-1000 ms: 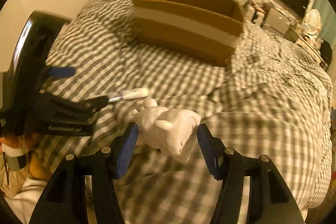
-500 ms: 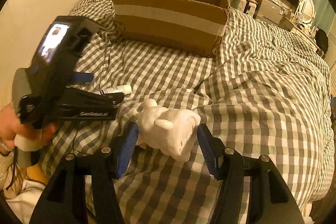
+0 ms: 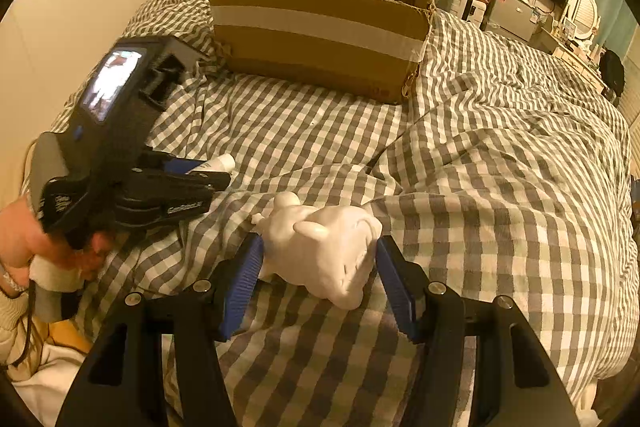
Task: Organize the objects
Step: 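Grasp the white figurine with the right tool while the left tool grasps the cream tube, then lower cream tube and figurine into the box and open both tools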
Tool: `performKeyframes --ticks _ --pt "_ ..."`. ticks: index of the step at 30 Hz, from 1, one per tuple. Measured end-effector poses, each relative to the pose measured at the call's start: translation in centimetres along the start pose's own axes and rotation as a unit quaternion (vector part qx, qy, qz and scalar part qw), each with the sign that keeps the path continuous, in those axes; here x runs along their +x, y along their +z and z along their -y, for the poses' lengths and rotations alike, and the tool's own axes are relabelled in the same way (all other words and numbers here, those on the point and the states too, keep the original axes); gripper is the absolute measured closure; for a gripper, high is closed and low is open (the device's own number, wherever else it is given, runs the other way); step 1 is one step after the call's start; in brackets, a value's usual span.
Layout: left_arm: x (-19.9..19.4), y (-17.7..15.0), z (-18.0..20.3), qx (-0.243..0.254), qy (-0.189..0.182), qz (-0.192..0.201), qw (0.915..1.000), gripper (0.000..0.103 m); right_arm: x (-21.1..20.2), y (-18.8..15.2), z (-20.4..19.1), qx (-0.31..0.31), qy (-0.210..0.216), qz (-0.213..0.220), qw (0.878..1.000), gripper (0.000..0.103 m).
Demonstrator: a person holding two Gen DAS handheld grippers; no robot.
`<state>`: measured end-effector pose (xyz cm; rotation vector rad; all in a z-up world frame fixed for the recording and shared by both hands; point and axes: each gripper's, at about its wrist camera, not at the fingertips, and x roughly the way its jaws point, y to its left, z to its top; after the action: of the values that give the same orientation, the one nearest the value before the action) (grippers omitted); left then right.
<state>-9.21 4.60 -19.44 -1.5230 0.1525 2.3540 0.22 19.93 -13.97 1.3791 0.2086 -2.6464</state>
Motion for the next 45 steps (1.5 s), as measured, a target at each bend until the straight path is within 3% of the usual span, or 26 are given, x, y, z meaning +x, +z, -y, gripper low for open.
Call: performKeyframes --ticks 12,16,20,28,34,38,45 --pt "-7.2 -0.9 2.1 0.05 -0.013 0.054 0.9972 0.079 -2.3 1.2 -0.4 -0.001 -0.013 0.025 1.0 0.045" --pt "-9.2 0.1 2.4 0.047 -0.031 0.068 0.9961 0.079 -3.2 2.2 -0.5 -0.004 -0.016 0.036 0.999 0.045" --pt "-11.3 1.7 2.2 0.05 -0.019 0.092 0.9943 0.079 -4.2 3.9 -0.6 -0.011 -0.024 0.055 0.998 0.045" --pt "-14.6 6.7 0.2 0.024 -0.002 0.135 0.9905 0.079 -5.6 9.6 0.1 -0.028 -0.03 0.094 0.995 0.045" --pt "-15.7 11.4 -1.4 -0.015 -0.017 0.168 0.9855 0.079 -6.1 14.8 1.5 -0.023 -0.027 0.125 0.991 0.045" --pt "-15.9 14.9 -2.6 -0.026 -0.028 0.179 0.9831 0.079 -5.7 18.7 2.3 -0.025 -0.031 0.136 0.99 0.045" --pt "-14.4 21.6 -4.7 -0.034 -0.008 0.184 0.9823 0.079 -3.5 25.4 3.6 -0.027 -0.025 0.151 0.988 0.045"
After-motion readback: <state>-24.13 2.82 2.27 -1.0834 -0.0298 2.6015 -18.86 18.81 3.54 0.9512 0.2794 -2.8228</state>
